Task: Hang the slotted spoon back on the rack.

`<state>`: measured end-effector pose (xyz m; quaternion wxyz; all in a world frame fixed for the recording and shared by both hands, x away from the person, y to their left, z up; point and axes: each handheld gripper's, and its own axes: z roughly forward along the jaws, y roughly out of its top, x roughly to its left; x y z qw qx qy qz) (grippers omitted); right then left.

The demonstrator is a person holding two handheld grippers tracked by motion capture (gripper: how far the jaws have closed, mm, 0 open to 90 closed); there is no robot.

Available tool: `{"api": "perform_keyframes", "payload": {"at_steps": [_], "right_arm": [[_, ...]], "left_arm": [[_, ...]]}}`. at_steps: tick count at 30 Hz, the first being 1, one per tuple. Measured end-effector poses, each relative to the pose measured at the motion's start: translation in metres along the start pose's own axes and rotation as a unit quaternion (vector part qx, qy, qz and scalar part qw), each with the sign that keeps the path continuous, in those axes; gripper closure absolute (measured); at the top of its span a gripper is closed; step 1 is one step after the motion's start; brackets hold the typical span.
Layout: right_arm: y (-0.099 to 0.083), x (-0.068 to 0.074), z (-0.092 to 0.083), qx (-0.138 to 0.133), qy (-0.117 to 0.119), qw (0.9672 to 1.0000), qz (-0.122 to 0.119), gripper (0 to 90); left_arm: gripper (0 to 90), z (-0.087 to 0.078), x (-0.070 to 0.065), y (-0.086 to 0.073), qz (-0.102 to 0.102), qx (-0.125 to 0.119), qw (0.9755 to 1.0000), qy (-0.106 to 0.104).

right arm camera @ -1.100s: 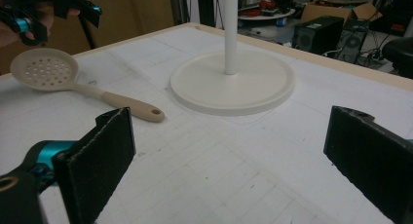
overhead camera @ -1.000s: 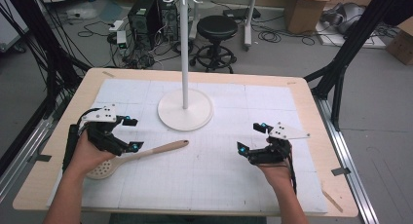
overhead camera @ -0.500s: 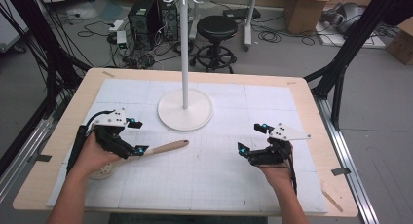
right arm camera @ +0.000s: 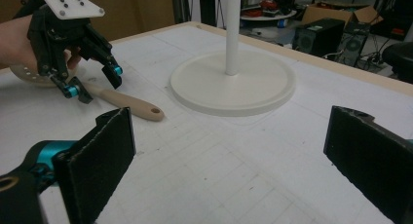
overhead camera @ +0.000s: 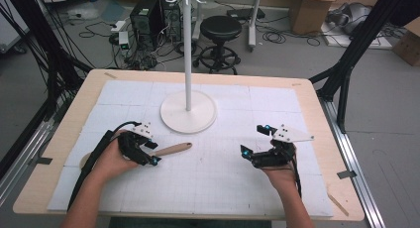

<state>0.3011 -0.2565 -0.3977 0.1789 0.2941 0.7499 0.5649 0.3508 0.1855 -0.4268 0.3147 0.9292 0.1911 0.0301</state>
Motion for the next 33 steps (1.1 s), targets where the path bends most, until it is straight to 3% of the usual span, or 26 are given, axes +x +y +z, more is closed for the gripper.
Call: {"api": "perform_keyframes", "payload": {"at_steps": [3, 5, 11, 15, 17, 21, 25, 28, 30, 33], "right_arm": [[0.000, 0.000, 0.001, 0.005, -0.002, 1.0000, -0.001, 3.2], [0.000, 0.001, 0.001, 0.004, -0.003, 1.0000, -0.005, 3.2], [0.001, 0.001, 0.001, 0.004, -0.008, 0.9999, -0.008, 3.2], [0.002, 0.002, 0.000, 0.003, -0.007, 0.9999, -0.009, 3.2], [0.002, 0.002, 0.000, 0.002, -0.006, 0.9999, -0.010, 3.2], [0.002, 0.002, 0.001, 0.004, -0.004, 0.9999, -0.009, 3.2], [0.002, 0.002, 0.000, 0.003, -0.004, 1.0000, -0.008, 3.2], [0.002, 0.001, 0.000, 0.003, -0.004, 1.0000, -0.006, 3.2], [0.002, 0.002, 0.001, 0.006, -0.003, 0.9999, -0.007, 3.2], [0.001, 0.003, 0.001, 0.008, -0.002, 0.9999, -0.008, 3.2]], "left_arm": [[53.6, 0.003, 0.002, 0.002, -0.002, 0.016, 0.9999, 0.000], [56.5, 0.003, 0.000, 0.007, 0.003, 0.032, 0.9994, 0.012], [57.7, 0.009, -0.009, 0.025, 0.026, 0.098, 0.9941, 0.038], [63.8, 0.009, -0.009, 0.027, 0.025, 0.105, 0.9938, 0.027], [73.6, 0.009, -0.012, 0.027, 0.031, 0.106, 0.9935, 0.025], [73.9, 0.009, -0.016, 0.028, 0.049, 0.111, 0.9919, 0.036], [74.0, 0.001, -0.016, 0.027, 0.049, 0.073, 0.9958, 0.024], [74.0, -0.017, -0.015, 0.030, 0.045, 0.022, 0.9986, 0.015], [74.0, -0.032, -0.016, 0.032, 0.043, -0.016, 0.9988, 0.018], [74.0, -0.055, -0.014, 0.034, 0.037, -0.072, 0.9965, 0.019]]}}
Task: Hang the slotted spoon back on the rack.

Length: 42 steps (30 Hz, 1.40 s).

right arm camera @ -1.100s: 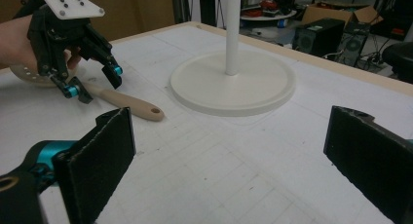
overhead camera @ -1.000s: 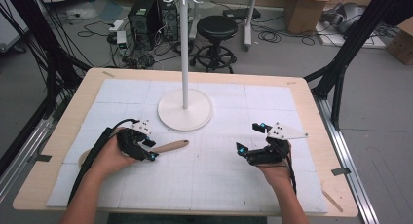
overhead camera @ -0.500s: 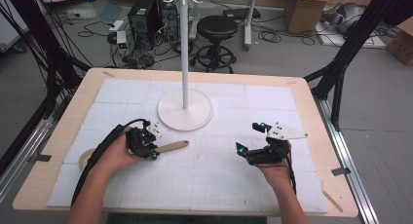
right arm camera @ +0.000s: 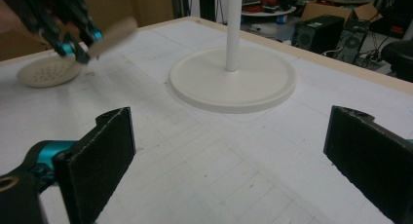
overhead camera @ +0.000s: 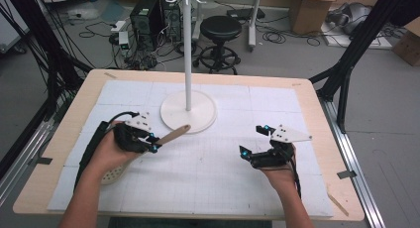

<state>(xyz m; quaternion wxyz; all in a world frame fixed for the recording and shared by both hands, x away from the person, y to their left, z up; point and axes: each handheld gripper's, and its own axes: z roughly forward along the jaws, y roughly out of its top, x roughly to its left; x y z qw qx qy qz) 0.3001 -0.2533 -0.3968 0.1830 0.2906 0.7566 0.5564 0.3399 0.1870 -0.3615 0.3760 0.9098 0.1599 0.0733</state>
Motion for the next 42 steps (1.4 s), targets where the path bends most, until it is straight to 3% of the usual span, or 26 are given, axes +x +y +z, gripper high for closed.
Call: {"api": "perform_keyframes", "payload": {"at_steps": [5, 12, 19, 32, 35, 42], "right_arm": [[0.000, 0.000, -0.001, -0.005, 0.000, 1.0000, -0.002, 3.2], [0.000, -0.001, -0.002, -0.008, 0.000, 1.0000, 0.000, 3.2], [0.000, 0.000, -0.001, -0.005, 0.002, 1.0000, 0.001, 3.2], [-0.001, 0.000, 0.001, -0.001, 0.005, 1.0000, 0.002, 3.2], [-0.001, 0.000, 0.001, -0.001, 0.006, 1.0000, 0.002, 3.2], [-0.002, 0.001, 0.002, 0.002, 0.008, 1.0000, 0.002, 3.2]], "left_arm": [[74.1, -0.030, 0.007, 0.010, -0.009, -0.059, 0.9982, 0.009], [74.2, -0.060, 0.013, 0.025, -0.013, -0.103, 0.9945, 0.014], [74.1, -0.079, 0.022, 0.046, -0.002, -0.104, 0.9940, 0.033], [74.1, -0.103, 0.041, 0.100, 0.015, -0.120, 0.9922, 0.027], [74.1, -0.105, 0.048, 0.111, 0.005, -0.128, 0.9915, 0.026], [74.0, -0.107, 0.063, 0.133, -0.002, -0.116, 0.9927, 0.034]]}}
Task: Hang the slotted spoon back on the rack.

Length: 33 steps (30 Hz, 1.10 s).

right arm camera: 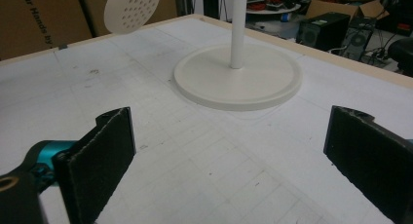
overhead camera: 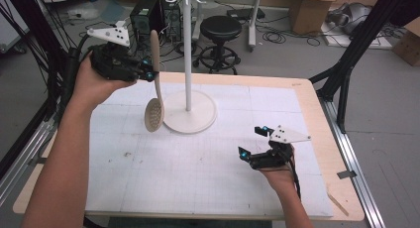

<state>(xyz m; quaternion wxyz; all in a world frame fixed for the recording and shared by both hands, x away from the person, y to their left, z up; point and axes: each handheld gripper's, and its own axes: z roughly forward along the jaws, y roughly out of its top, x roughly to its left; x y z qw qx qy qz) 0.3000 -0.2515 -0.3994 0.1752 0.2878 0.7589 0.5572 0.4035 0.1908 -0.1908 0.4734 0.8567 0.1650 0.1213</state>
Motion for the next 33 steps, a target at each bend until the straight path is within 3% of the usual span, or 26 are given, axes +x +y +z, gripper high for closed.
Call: {"api": "perform_keyframes", "payload": {"at_steps": [7, 10, 23, 33], "right_arm": [[0.000, 0.000, 0.000, -0.002, 0.000, 1.0000, -0.001, 3.2], [0.000, 0.000, 0.000, -0.002, 0.000, 1.0000, 0.001, 3.2], [-0.001, -0.001, -0.001, -0.004, 0.000, 1.0000, 0.000, 3.2], [-0.001, -0.001, -0.001, -0.002, 0.000, 1.0000, 0.002, 3.2]], "left_arm": [[74.0, -0.004, 0.025, 0.018, -0.029, 0.001, 0.9995, 0.017], [74.0, -0.003, 0.032, 0.026, -0.030, 0.007, 0.9991, 0.028], [74.1, 0.006, 0.042, 0.049, -0.038, 0.019, 0.9980, 0.047], [74.0, 0.016, 0.046, 0.052, -0.042, 0.037, 0.9971, 0.051]]}}
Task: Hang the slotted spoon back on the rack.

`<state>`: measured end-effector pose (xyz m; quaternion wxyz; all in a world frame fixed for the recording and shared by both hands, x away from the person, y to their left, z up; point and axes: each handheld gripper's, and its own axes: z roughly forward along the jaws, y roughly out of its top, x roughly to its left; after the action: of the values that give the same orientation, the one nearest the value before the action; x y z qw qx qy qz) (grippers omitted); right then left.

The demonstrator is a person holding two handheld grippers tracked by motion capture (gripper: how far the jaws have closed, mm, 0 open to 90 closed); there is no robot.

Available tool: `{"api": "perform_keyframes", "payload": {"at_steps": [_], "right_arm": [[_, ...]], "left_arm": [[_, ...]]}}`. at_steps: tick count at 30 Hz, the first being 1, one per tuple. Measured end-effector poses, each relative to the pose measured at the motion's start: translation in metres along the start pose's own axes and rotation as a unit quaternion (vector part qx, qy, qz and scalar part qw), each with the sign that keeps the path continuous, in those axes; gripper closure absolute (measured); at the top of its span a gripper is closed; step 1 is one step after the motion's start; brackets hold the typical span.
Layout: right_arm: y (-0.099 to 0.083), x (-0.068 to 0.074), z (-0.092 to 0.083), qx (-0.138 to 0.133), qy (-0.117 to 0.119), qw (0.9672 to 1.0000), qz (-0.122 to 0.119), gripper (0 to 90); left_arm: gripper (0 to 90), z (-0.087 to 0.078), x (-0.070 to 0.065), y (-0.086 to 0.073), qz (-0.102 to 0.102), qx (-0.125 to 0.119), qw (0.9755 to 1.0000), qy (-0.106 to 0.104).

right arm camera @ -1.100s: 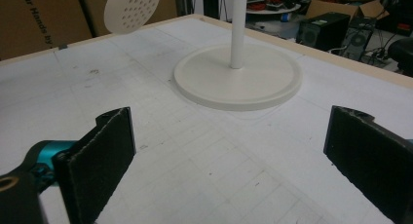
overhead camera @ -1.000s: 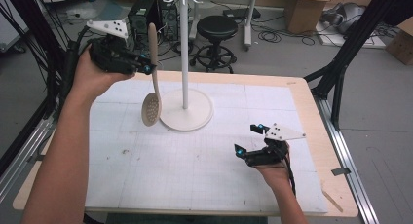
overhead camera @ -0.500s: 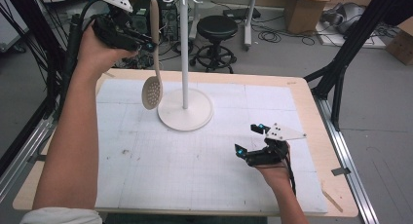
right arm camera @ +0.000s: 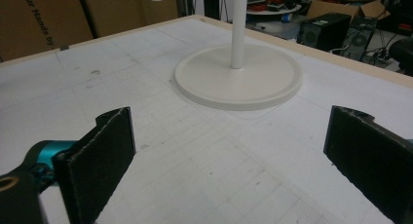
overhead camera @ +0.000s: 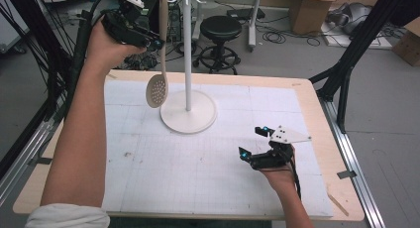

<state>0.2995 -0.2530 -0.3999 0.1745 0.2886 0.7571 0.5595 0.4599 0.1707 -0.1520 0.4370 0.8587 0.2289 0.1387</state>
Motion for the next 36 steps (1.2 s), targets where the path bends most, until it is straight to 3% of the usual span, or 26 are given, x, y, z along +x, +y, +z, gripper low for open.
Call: {"api": "perform_keyframes", "payload": {"at_steps": [7, 19, 24, 26, 28, 31, 34, 36], "right_arm": [[-0.001, 0.000, 0.000, 0.000, 0.000, 1.0000, 0.001, 3.2], [-0.001, -0.001, 0.000, -0.001, 0.000, 1.0000, -0.002, 3.2], [-0.001, 0.000, 0.000, 0.002, 0.001, 1.0000, -0.001, 3.2], [-0.001, 0.000, 0.000, 0.002, 0.001, 1.0000, -0.001, 3.2], [-0.001, 0.000, 0.000, 0.002, 0.002, 1.0000, -0.001, 3.2], [-0.001, 0.000, 0.000, 0.001, 0.002, 1.0000, -0.001, 3.2], [-0.001, 0.000, 0.001, 0.003, 0.002, 1.0000, -0.003, 3.2], [-0.001, 0.001, 0.001, 0.004, 0.003, 1.0000, -0.004, 3.2]], "left_arm": [[74.0, 0.004, 0.001, 0.005, 0.001, 0.015, 0.9998, 0.010], [74.0, 0.016, 0.001, 0.011, 0.004, 0.027, 0.9996, 0.009], [73.1, 0.019, 0.004, 0.009, -0.001, 0.019, 0.9998, 0.011], [63.7, 0.020, 0.006, 0.007, -0.007, 0.012, 0.9997, 0.022], [53.9, 0.021, 0.006, 0.005, -0.007, 0.020, 0.9995, 0.024], [51.9, 0.020, 0.005, 0.000, -0.005, 0.021, 0.9995, 0.022], [46.6, 0.017, 0.005, -0.008, -0.016, -0.006, 0.9998, 0.014], [45.2, 0.016, 0.004, -0.014, -0.015, 0.007, 0.9997, 0.016]]}}
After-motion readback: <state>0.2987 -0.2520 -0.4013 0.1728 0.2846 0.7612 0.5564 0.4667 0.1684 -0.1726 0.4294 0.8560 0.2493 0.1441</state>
